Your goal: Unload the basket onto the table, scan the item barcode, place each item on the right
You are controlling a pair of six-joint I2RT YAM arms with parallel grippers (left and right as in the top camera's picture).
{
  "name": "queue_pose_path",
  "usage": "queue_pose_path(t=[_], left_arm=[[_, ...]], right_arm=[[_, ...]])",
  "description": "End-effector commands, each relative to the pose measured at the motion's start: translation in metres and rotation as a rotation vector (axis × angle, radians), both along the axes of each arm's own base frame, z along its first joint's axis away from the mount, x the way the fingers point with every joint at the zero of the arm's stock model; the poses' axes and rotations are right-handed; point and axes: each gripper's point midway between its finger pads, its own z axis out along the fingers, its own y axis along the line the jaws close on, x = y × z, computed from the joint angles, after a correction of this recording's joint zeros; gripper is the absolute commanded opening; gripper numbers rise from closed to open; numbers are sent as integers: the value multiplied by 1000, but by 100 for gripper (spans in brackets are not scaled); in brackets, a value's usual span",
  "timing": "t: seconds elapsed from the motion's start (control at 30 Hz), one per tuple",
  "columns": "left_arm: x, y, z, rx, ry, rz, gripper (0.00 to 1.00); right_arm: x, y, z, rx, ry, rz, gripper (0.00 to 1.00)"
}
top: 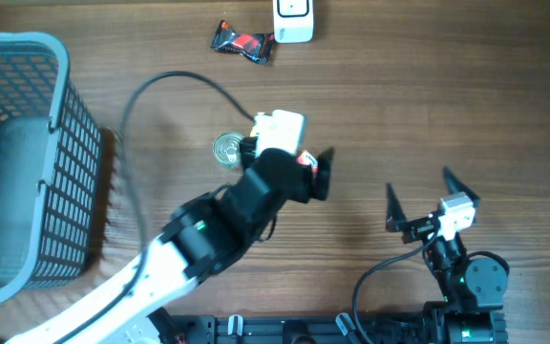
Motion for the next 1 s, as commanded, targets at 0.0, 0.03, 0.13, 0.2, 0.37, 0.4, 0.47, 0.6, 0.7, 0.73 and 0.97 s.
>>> queue_pose_path(t=[0.0,0.03,0.13,0.2,0.37,0.4,0.47,0.6,0.7,0.73,0.97], left_arm=[[6,61,55,-9,-171,250,100],[5,74,63,-9,-201,301,100],[4,109,84,-25,-262,424,100],[4,129,90,-35,-274,476,100],[-2,169,90,-93,-243,602,100],[-4,174,90,-97,-240,617,100],[-6,181,88,-103,-229,636,100],[-11,183,81,-80,-205,624,100],[-14,186,88,-100,-218,626,100],[-16,189,92,-109,-229,635,100],[-37,227,128,-98,-301,761,100]], right_arm=[[-13,35,-10,298,186,215,100],[-13,37,-14,329,225,225,100],[-11,39,-33,381,354,215,100],[-9,39,-43,411,445,197,100],[0,43,-40,428,647,182,100],[4,43,-36,431,689,172,100],[13,42,-26,439,781,144,100],[33,49,-2,433,917,173,100],[45,69,18,500,977,304,100],[48,72,14,447,971,345,100],[51,98,-8,400,978,631,100]])
